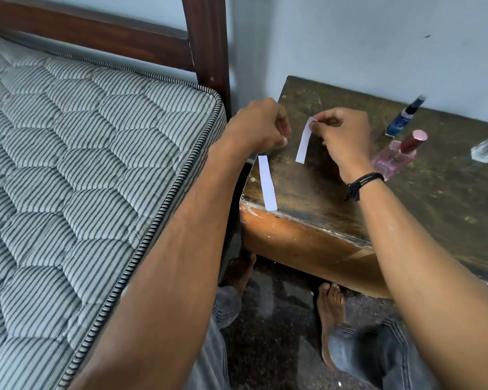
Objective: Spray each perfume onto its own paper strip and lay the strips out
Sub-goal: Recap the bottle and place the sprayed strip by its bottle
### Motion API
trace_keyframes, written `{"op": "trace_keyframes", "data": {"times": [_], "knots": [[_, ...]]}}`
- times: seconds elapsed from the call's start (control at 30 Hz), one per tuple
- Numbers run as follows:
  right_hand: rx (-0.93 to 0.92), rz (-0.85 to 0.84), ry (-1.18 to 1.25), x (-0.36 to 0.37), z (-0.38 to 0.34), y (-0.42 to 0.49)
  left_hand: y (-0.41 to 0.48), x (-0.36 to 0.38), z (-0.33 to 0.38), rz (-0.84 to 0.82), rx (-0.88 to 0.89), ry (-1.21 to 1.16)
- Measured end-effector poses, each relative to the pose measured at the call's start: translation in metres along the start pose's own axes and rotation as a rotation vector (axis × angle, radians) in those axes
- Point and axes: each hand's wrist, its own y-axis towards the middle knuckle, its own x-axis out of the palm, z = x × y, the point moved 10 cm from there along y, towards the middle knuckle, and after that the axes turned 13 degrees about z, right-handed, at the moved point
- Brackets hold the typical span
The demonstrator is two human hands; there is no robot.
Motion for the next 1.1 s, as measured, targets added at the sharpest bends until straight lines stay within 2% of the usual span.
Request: {"op": "trace_keyframes", "data": {"times": [0.33, 1.1], "knots": [[0.064, 0.005, -0.046, 0.017, 0.002, 0.029, 0.003, 0.019, -0.012, 0.089, -0.115, -0.065], [0.124, 0.094, -0.157, 0.018, 0.011, 0.043, -0.008, 0.023, 0.004, 0.223, -0.135, 0.064]]}}
